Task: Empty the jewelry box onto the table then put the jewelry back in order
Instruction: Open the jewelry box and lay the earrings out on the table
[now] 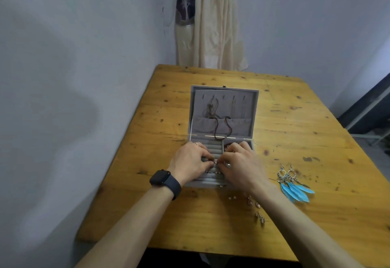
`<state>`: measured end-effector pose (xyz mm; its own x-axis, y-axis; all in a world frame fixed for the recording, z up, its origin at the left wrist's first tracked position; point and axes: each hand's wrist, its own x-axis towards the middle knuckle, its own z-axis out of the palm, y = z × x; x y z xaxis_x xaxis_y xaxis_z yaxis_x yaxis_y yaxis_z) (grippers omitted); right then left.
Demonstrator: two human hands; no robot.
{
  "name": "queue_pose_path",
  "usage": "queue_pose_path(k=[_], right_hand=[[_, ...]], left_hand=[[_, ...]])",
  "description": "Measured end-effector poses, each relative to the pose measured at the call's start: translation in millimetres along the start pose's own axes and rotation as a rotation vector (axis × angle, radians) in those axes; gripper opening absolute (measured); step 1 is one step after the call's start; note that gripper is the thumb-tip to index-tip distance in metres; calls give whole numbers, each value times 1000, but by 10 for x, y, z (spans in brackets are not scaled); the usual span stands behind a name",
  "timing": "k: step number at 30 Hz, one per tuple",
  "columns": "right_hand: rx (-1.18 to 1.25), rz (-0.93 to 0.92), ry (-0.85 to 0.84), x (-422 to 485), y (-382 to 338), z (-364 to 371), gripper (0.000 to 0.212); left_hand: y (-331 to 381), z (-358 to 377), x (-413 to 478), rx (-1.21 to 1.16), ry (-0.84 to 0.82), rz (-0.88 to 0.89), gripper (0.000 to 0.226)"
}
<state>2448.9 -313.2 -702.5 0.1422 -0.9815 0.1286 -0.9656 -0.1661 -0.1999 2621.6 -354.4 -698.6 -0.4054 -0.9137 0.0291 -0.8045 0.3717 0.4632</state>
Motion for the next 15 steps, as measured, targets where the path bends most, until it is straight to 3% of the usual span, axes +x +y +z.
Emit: queue_pose_path(k=[8, 15], right_hand=[[132, 76, -100, 48, 41, -45, 21], [503, 235, 100, -419, 218, -137, 7]], left_hand=[[59, -42, 31, 113, -22, 72, 22], [82, -4, 4, 263, 19, 192, 23]])
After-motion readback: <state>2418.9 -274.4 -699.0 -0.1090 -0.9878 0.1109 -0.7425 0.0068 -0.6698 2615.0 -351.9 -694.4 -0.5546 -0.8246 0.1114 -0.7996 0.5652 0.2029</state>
